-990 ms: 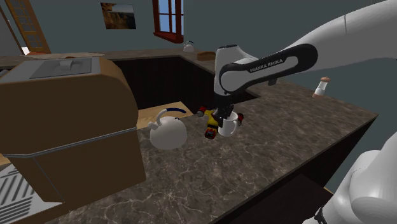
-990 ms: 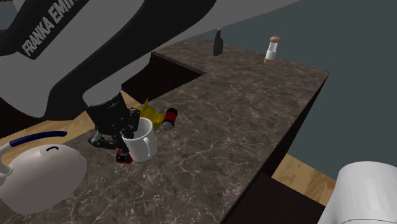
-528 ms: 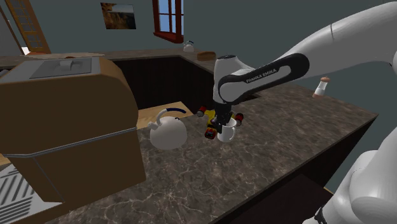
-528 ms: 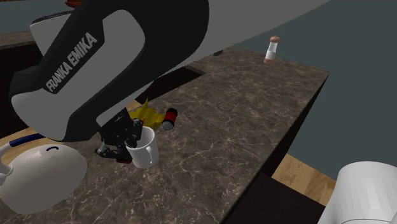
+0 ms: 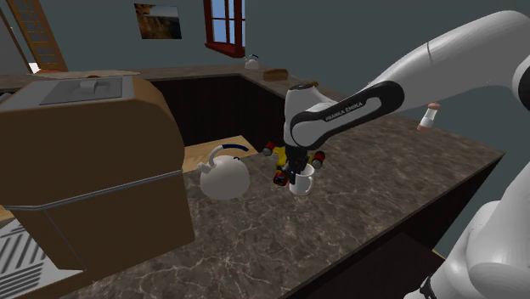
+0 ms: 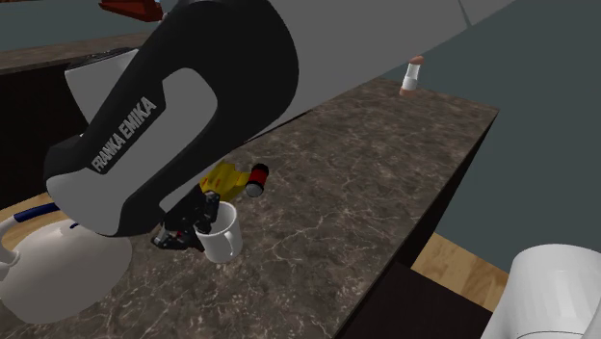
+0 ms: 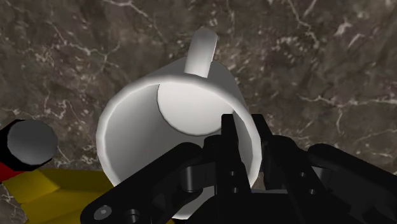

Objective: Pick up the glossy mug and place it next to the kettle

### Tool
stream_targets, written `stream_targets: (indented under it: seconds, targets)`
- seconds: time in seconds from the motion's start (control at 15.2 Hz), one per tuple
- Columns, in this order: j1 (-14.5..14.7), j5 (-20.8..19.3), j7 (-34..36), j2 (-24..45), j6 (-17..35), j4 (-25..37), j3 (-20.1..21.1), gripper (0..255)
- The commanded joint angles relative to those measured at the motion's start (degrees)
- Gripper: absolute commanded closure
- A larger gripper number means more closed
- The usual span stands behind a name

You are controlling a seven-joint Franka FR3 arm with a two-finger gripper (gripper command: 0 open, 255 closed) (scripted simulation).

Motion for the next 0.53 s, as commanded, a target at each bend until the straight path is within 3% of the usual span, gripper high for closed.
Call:
stream_targets:
  seconds: [0.0, 0.2, 0.26, 0.46]
  targets:
    - [0.0, 0.0, 0.0, 0.0, 0.1, 0.0, 0.0, 255]
    - [0.0, 0.0, 0.0, 0.0, 0.1, 0.0, 0.0, 255]
    - [0.0, 0.0, 0.0, 0.0, 0.1, 0.0, 0.0, 0]
    - [0.0, 0.0, 0.0, 0.0, 0.1, 0.0, 0.0, 0]
